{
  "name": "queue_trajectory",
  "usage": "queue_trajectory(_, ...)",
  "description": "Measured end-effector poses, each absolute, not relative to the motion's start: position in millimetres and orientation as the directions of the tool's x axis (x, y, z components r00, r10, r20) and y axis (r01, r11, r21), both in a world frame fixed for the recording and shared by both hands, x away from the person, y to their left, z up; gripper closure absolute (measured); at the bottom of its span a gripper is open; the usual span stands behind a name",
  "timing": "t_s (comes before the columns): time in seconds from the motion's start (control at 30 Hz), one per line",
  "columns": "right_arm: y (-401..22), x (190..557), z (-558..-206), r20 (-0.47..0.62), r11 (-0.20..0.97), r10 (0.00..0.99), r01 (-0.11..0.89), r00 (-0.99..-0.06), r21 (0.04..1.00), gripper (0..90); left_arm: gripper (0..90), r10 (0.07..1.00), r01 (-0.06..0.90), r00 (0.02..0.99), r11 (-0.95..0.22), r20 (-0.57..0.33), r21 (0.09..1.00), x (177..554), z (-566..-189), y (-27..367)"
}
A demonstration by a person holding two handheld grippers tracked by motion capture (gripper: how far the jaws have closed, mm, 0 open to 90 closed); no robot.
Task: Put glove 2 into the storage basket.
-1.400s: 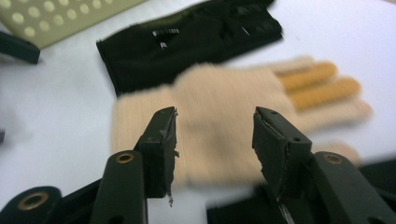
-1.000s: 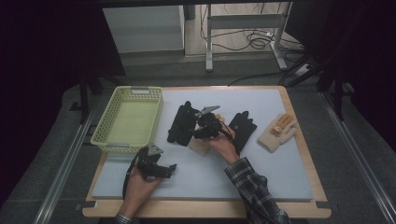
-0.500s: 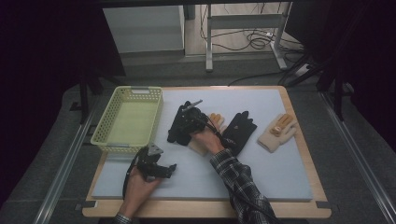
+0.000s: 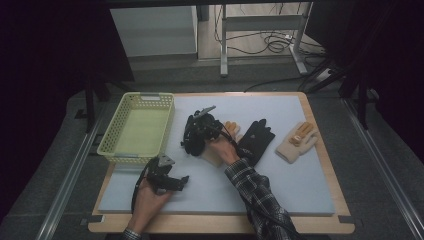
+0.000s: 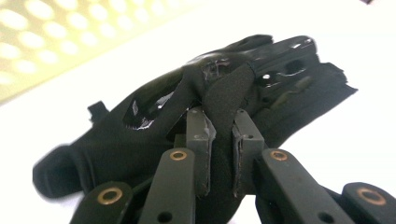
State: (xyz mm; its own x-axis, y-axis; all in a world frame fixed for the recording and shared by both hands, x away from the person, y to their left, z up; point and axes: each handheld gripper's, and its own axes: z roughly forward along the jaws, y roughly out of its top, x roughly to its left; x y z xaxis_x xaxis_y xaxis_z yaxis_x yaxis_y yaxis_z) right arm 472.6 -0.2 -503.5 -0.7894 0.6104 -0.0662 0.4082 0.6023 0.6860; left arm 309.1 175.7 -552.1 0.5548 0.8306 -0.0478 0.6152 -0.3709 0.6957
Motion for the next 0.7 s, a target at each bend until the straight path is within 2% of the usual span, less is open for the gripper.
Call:
queue_trajectory(0.23, -8.3, 446.5, -472.4, -0.062, 0.574, 0.583, 0.357, -0.810, 0.736, 79.6, 2.1, 0.830, 0.614, 0.556, -0.372, -0.047, 0.696, 309.1, -552.1, 175.7)
queue_trajectory(0.4, -28.9, 421.5, -458.2, -0.056, 0.558, 0.576, 0.342, -0.815, 0.756, 79.5, 2.1, 0.830, 0.614, 0.556, -0.371, -0.048, 0.697, 309.2, -552.1, 175.7)
queue_trajectory(0.7, -80.1, 381.5, -459.2, -0.002, 0.502, 0.599, 0.374, -0.801, 0.780, 79.4, 2.1, 0.832, 0.614, 0.553, -0.367, -0.049, 0.699, 309.1, -552.2, 175.3)
